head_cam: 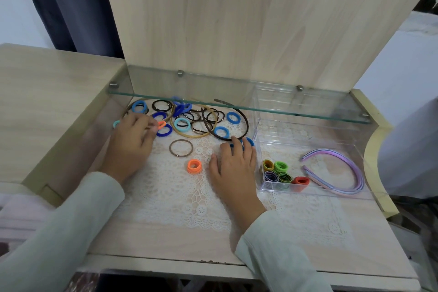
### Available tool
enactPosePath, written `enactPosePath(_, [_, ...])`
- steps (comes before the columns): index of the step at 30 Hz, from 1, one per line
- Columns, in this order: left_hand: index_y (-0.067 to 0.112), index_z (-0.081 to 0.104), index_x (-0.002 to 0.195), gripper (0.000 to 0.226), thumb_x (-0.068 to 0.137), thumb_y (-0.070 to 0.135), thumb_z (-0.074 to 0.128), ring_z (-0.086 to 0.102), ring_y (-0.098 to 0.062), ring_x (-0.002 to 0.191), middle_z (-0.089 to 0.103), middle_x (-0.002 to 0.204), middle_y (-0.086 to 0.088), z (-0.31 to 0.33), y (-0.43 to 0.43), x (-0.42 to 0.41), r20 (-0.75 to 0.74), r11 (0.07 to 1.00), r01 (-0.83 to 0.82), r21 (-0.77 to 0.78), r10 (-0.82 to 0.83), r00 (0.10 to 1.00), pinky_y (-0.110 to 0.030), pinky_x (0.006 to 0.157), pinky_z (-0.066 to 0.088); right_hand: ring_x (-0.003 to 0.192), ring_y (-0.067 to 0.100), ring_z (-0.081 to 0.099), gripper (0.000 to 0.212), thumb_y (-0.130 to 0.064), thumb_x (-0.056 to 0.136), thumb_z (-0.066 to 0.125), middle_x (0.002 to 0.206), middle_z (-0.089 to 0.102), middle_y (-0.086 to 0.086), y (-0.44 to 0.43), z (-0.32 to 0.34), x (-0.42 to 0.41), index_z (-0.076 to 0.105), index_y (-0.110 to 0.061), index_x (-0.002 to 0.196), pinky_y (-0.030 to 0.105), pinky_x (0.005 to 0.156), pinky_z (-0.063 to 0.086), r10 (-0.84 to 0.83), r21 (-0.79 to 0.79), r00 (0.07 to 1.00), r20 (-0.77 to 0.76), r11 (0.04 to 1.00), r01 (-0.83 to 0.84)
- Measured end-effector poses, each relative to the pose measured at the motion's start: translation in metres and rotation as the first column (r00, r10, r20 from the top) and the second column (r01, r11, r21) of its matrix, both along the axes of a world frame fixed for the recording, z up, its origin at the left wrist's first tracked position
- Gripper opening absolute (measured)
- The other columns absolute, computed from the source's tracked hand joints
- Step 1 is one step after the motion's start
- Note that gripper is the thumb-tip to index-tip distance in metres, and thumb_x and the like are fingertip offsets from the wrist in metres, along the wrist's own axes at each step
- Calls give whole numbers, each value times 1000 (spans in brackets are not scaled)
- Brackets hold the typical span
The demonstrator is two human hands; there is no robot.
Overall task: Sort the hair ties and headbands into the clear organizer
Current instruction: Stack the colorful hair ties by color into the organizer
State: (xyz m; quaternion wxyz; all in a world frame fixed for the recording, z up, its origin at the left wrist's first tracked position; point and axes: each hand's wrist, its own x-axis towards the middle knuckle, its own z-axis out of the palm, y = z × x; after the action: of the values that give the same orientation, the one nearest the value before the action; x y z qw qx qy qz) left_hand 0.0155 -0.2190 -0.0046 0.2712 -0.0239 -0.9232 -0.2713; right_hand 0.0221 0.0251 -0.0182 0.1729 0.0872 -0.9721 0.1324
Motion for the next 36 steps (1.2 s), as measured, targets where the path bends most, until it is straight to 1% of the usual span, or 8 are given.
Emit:
enactPosePath(3, [16, 63, 103, 16, 97, 24, 51, 57, -15, 92, 61, 100, 5, 3, 18, 18, -16, 985, 168, -50, -169, 985, -41, 80, 49, 131, 38, 41, 48, -40, 88, 32, 134, 54, 15, -1, 0, 0, 63, -11, 110, 53, 110, 28, -7, 3, 999, -37, 1000, 7])
enactPosePath(6, [16, 63, 102, 14, 97, 23, 52, 62, -18, 91, 65, 99, 5, -2, 31, 27, -25, 940, 312, -139, -318, 948, -45, 77, 50, 129, 37, 43, 46, -40, 87, 34, 132, 55, 14, 0, -1, -1, 64, -12, 107, 53, 109, 30, -11, 8, 999, -50, 1000, 11])
enactPosePath(9, [15, 66, 101, 14, 96, 21, 55, 65, -18, 98, 69, 104, 5, -5, 39, 33, -48, 901, 370, -225, -390, 920, -41, 80, 51, 127, 38, 45, 43, -39, 86, 36, 130, 57, 15, -1, -2, -1, 64, -11, 103, 54, 108, 34, -15, 6, 998, -66, 1000, 16])
enactPosePath(13, [18, 70, 105, 21, 96, 24, 52, 64, -14, 107, 71, 110, 6, -9, 47, 41, -29, 890, 376, -257, -395, 918, -36, 88, 49, 126, 38, 46, 42, -38, 86, 37, 129, 58, 15, 0, -3, -1, 65, -11, 102, 54, 107, 34, -15, 11, 996, -84, 1000, 16])
enactPosePath(19, [23, 69, 105, 23, 98, 26, 48, 60, -15, 122, 69, 118, 12, -12, 50, 44, -30, 894, 305, -327, -333, 943, -41, 93, 48, 129, 38, 43, 42, -39, 86, 37, 131, 56, 14, 0, -6, -1, 64, -12, 106, 54, 109, 30, -16, 12, 997, -72, 1000, 17])
enactPosePath(25, [27, 67, 113, 28, 98, 28, 43, 57, -14, 125, 67, 123, 14, -11, 51, 47, 9, 883, 305, -358, -323, 946, -38, 99, 43, 127, 37, 46, 41, -38, 86, 38, 129, 58, 14, 0, -5, -1, 64, -13, 105, 53, 108, 33, -24, 20, 995, -92, 999, 26])
enactPosePath(31, [28, 69, 111, 26, 95, 25, 47, 57, -16, 126, 66, 124, 15, -10, 52, 47, 28, 866, 283, -413, -298, 954, -37, 101, 41, 127, 37, 46, 39, -37, 85, 41, 129, 58, 14, 0, -5, -1, 65, -12, 105, 53, 108, 32, -24, 19, 995, -94, 1000, 25])
enactPosePath(36, [27, 67, 111, 45, 106, 37, 23, 56, -19, 128, 64, 130, 13, -6, 53, 48, 51, 867, 297, -399, -302, 952, -39, 106, 37, 130, 37, 42, 37, -36, 87, 45, 133, 55, 15, 1, -5, -1, 63, -12, 108, 53, 110, 29, -13, 15, 997, -71, 1000, 15])
